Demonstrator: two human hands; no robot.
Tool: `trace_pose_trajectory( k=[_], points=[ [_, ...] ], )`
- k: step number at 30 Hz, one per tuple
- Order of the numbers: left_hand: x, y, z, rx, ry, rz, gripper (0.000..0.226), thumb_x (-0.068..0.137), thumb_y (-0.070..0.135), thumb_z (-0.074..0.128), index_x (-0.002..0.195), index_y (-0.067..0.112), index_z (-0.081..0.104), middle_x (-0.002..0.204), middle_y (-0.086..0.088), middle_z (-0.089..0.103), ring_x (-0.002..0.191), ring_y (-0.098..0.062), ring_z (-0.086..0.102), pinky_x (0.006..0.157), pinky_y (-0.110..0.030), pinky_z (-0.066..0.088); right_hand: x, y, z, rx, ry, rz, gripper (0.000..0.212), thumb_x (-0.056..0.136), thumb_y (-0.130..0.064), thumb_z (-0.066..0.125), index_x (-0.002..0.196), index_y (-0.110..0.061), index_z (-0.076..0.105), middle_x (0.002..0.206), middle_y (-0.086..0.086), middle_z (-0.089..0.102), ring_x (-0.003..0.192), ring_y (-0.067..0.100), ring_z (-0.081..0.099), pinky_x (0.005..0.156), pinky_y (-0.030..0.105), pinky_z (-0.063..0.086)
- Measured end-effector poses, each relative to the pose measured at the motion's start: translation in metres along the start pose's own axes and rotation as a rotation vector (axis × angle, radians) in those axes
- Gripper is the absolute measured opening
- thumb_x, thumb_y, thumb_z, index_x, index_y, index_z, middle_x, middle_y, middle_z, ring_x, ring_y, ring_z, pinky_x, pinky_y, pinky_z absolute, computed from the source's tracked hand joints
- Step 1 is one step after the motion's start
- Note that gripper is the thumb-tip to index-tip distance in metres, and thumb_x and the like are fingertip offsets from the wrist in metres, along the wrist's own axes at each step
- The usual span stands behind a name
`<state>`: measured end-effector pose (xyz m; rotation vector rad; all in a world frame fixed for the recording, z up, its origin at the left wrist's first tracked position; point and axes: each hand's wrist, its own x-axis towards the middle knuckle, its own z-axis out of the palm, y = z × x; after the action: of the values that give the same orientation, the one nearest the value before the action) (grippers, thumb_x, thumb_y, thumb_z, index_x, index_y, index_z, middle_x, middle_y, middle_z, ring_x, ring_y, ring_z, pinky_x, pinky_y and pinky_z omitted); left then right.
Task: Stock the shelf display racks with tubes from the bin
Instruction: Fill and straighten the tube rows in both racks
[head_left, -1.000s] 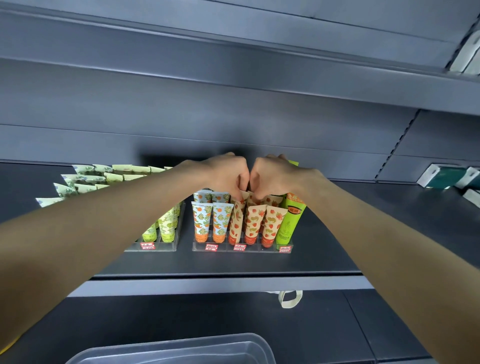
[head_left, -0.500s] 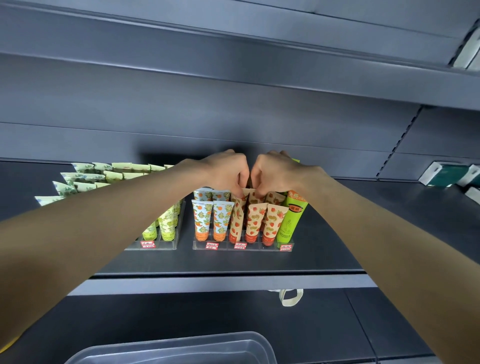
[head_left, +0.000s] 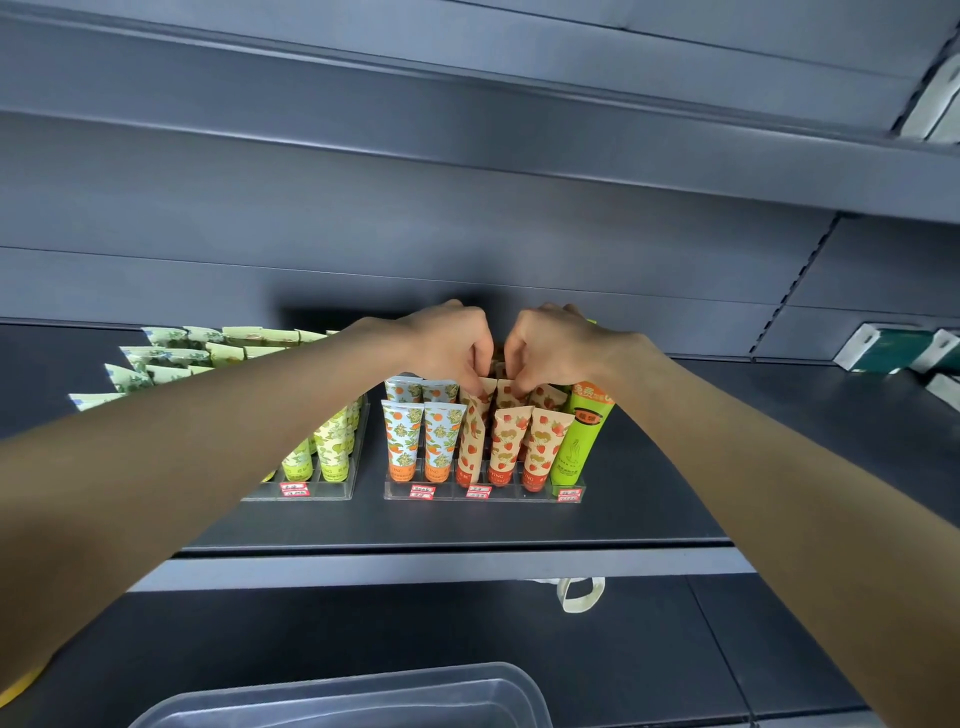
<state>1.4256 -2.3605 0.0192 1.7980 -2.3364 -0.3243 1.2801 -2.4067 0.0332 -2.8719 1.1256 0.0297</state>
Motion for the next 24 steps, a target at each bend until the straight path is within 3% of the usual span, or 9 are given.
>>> trace_pose_trajectory(
  k=[5,11,19,24],
  points=[
    [-0.001,0.001,-0.002,-0.018,-0.006,0.007,0.011,0.077,0.017,0.071,0.085,0.011,0.073,0.08,0.005,0.07,0.07,-0.004,0.061,0.062,-0.01,0.041,-0.001,-0.001,0.0,-0.003,0.004,0.005,0.012,0.073,-0.021,0.077,0.07,-0.024,0.066,0.081,-0.009,0.065,0.087,0.012,0.051,0.099,0.038,0.032],
    [-0.004,0.002,-0.005,-0.028,0.0,-0.005,0.012,0.078,0.017,0.071,0.088,0.011,0.073,0.082,0.004,0.07,0.068,-0.001,0.059,0.061,-0.009,0.04,-0.003,-0.002,-0.003,0.002,-0.001,0.017,0.009,0.072,-0.021,0.078,0.074,-0.023,0.069,0.085,-0.008,0.067,0.089,0.012,0.053,0.098,0.037,0.033],
    [-0.014,0.006,-0.016,-0.052,0.031,-0.001,0.014,0.078,0.019,0.072,0.09,0.013,0.072,0.086,0.003,0.069,0.079,-0.008,0.062,0.064,-0.01,0.039,-0.015,-0.009,-0.016,0.05,0.001,0.028,0.015,0.072,-0.021,0.078,0.085,-0.019,0.071,0.085,-0.01,0.063,0.091,0.013,0.055,0.095,0.035,0.038],
    [-0.032,0.016,-0.015,-0.046,-0.012,0.032,0.025,0.074,0.025,0.076,0.096,0.015,0.071,0.093,0.007,0.066,0.09,-0.009,0.059,0.072,-0.019,0.043,-0.031,-0.014,-0.024,0.123,-0.017,0.012,0.017,0.072,-0.022,0.079,0.087,-0.018,0.073,0.081,-0.012,0.063,0.09,0.013,0.058,0.092,0.034,0.042]
  ],
)
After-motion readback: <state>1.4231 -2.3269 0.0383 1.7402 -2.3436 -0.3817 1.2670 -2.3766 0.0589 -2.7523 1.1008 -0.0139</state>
